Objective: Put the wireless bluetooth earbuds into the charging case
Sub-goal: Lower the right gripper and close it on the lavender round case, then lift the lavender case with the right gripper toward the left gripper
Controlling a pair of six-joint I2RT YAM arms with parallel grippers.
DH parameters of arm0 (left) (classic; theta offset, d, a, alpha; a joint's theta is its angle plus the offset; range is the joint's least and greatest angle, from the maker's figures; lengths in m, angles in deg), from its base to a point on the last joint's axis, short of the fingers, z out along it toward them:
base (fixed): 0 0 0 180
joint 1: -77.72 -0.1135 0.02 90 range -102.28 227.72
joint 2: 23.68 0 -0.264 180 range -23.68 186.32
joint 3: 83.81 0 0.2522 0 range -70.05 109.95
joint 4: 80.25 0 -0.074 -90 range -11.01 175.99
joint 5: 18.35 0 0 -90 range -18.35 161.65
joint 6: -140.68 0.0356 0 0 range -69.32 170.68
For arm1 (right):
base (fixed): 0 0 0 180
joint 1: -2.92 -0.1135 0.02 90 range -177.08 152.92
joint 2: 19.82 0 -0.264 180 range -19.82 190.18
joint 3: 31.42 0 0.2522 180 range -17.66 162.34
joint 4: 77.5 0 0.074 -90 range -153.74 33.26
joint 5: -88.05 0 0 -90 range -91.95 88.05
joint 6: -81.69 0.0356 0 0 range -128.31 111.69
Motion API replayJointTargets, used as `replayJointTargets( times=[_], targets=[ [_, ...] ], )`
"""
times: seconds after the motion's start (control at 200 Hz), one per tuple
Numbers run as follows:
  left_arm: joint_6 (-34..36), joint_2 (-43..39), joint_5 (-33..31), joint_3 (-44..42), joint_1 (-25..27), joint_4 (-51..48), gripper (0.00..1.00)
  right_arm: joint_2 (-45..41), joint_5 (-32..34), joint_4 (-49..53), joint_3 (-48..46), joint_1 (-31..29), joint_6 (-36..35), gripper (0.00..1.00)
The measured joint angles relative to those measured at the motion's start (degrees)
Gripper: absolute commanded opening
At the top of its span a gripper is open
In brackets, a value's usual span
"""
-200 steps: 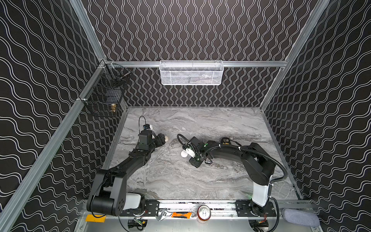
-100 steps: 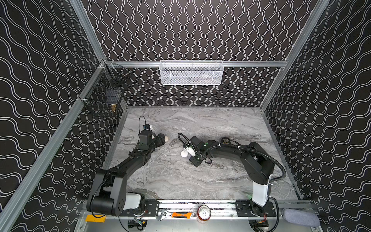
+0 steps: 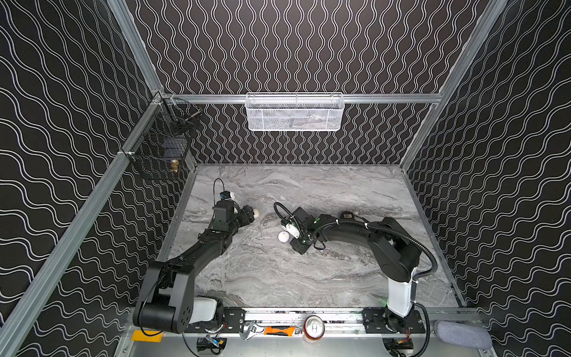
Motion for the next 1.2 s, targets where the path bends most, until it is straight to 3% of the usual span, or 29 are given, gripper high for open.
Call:
replayJointTargets(
  times=[0.35,0.47,0.586,0.801,0.966,1.081,1.196],
  targets=[
    [0.0,-2.6,0.8,-1.9,0.2,1.4,0.73,-2.2,1.0,0.7,-1.2,0.1,0.1,0.37],
    [-0.1,-5.6,2.1,-2.6,1.7,2.1,0.73,-7.6,1.1,0.6,-2.4,0.0,1.2,0.31],
    [-0.9,-9.2,4.6,-2.2,2.8,1.9,0.72,-14.2,2.9,-0.8,-4.1,-0.8,2.8,0.31],
    [-2.8,-21.2,12.0,4.2,3.0,-4.1,0.71,-30.6,7.4,-8.1,-10.8,-3.1,4.4,0.29],
    [-1.7,-23.5,23.7,7.2,3.6,-6.0,0.65,-41.4,10.2,-18.6,-17.6,-8.7,1.6,0.29],
    [-1.8,-23.2,30.6,6.3,6.3,-6.5,0.64,-43.7,11.9,-23.9,-19.4,-11.8,-2.3,0.28],
    [-1.2,-24.3,33.7,7.2,11.1,-7.9,0.62,-43.4,14.9,-27.0,-18.4,-13.9,-5.8,0.25]
  ],
)
